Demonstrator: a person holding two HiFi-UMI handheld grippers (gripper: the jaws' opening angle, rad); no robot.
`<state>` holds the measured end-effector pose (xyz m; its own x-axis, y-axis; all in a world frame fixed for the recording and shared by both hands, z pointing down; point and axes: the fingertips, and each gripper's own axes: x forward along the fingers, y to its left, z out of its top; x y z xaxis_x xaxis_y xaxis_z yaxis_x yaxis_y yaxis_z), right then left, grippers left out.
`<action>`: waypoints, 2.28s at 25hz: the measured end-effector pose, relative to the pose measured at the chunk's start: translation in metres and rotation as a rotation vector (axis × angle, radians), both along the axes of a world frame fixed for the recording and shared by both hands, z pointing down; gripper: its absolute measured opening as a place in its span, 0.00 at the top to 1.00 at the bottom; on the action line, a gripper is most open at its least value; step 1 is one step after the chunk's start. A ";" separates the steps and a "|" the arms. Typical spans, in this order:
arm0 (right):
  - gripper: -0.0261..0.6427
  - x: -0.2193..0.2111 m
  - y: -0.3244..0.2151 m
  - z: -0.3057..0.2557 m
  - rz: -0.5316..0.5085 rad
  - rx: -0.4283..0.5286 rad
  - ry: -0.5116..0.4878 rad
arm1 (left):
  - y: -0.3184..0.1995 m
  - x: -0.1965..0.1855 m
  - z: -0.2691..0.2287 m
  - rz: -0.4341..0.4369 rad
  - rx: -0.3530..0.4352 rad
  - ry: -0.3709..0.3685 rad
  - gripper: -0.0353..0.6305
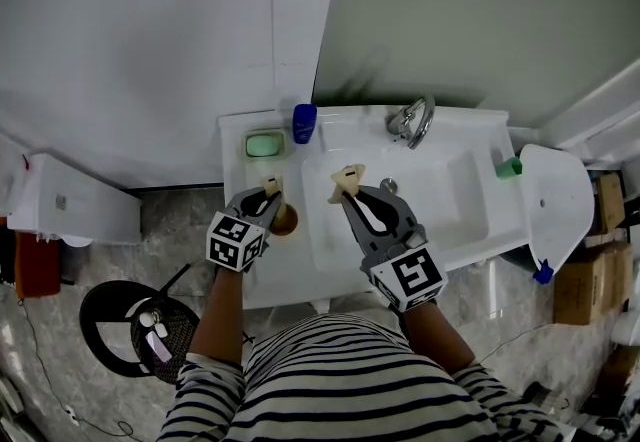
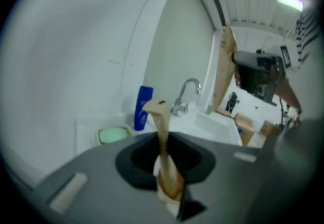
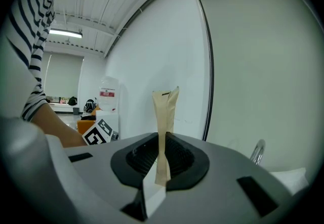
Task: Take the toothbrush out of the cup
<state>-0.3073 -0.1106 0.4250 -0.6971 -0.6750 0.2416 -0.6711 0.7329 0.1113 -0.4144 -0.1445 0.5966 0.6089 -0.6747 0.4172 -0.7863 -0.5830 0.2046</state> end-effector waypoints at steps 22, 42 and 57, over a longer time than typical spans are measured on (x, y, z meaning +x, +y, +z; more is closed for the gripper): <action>0.91 -0.003 0.005 -0.013 -0.016 0.032 -0.043 | 0.009 -0.012 -0.098 -0.057 0.198 0.039 0.89; 0.91 0.031 0.000 -0.020 0.016 0.039 -0.066 | 0.023 0.060 -0.200 0.034 0.378 0.106 0.89; 0.91 0.115 -0.016 -0.031 0.004 0.028 -0.087 | 0.013 0.163 -0.217 0.052 0.382 0.083 0.89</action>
